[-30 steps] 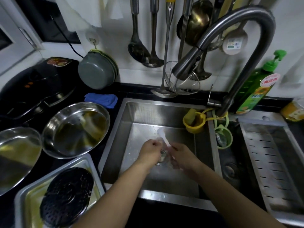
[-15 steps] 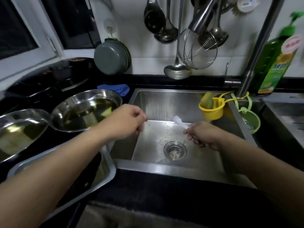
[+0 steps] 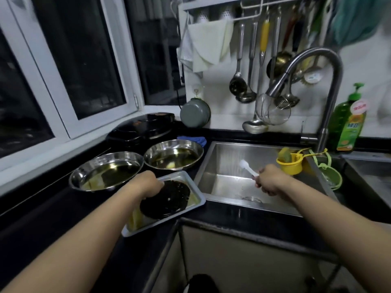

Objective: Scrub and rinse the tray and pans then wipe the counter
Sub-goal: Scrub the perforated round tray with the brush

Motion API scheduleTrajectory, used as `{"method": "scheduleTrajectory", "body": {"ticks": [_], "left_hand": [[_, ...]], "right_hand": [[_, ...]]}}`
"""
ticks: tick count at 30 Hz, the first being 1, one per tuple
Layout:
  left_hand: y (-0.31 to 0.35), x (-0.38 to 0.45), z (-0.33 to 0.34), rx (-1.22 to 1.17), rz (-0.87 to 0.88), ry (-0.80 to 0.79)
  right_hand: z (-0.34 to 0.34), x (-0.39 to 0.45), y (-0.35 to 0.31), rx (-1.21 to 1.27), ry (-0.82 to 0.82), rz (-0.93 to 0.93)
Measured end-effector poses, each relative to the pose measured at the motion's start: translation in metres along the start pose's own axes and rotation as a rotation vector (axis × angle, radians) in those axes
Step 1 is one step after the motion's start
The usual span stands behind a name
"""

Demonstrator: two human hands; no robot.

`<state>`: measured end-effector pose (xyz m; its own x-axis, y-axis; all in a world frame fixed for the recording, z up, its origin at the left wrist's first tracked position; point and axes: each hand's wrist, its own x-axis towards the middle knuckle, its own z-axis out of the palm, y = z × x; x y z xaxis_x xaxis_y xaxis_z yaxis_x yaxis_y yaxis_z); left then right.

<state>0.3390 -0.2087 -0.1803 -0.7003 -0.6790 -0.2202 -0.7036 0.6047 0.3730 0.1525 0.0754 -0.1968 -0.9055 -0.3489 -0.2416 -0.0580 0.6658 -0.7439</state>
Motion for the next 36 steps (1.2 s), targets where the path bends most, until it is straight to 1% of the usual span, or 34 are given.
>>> {"method": "scheduleTrajectory", "body": {"ticks": [2, 5, 6, 10, 12, 15, 16, 18, 21, 25, 28, 31, 35, 36], "left_hand": [[-0.002, -0.002, -0.003, 0.03, -0.036, -0.024], [0.001, 0.001, 0.0, -0.101, -0.118, -0.089], [0.001, 0.003, 0.0, -0.109, -0.132, -0.115], [0.004, 0.009, -0.003, -0.039, -0.187, -0.162], [0.003, 0.015, -0.004, -0.015, -0.213, -0.181], [0.006, 0.02, -0.004, -0.034, -0.249, -0.199], [0.007, 0.022, -0.005, -0.035, -0.255, -0.193], [0.009, 0.024, -0.004, -0.021, -0.262, -0.173], [0.008, 0.03, -0.002, -0.024, -0.285, -0.172], [0.005, 0.033, 0.002, -0.131, -0.305, -0.162], [-0.001, 0.033, 0.001, -0.228, -0.322, -0.154], [-0.005, 0.03, -0.004, -0.458, -0.368, -0.157], [-0.016, 0.03, -0.011, -0.694, -0.347, -0.159], [-0.022, 0.032, -0.011, -0.778, -0.355, -0.183]], "right_hand": [[-0.001, 0.0, -0.002, 0.022, 0.033, -0.009], [0.008, 0.001, -0.005, 0.032, 0.015, -0.017], [0.014, 0.002, -0.006, 0.014, 0.0, -0.013], [0.032, 0.007, -0.013, 0.011, -0.039, -0.015], [0.04, 0.007, -0.016, 0.108, -0.072, 0.006], [0.058, 0.006, -0.024, 0.359, -0.15, 0.052], [0.066, 0.004, -0.029, 0.409, -0.185, 0.053], [0.084, 0.0, -0.035, 0.432, -0.254, 0.034], [0.109, -0.003, -0.038, 0.432, -0.25, 0.015], [0.126, -0.004, -0.039, 0.536, -0.24, 0.034], [0.129, -0.002, -0.04, 0.566, -0.234, 0.054], [0.128, -0.001, -0.042, 0.58, -0.238, 0.077], [0.127, 0.002, -0.041, 0.591, -0.264, 0.066], [0.127, 0.002, -0.04, 0.59, -0.275, 0.058]]}}
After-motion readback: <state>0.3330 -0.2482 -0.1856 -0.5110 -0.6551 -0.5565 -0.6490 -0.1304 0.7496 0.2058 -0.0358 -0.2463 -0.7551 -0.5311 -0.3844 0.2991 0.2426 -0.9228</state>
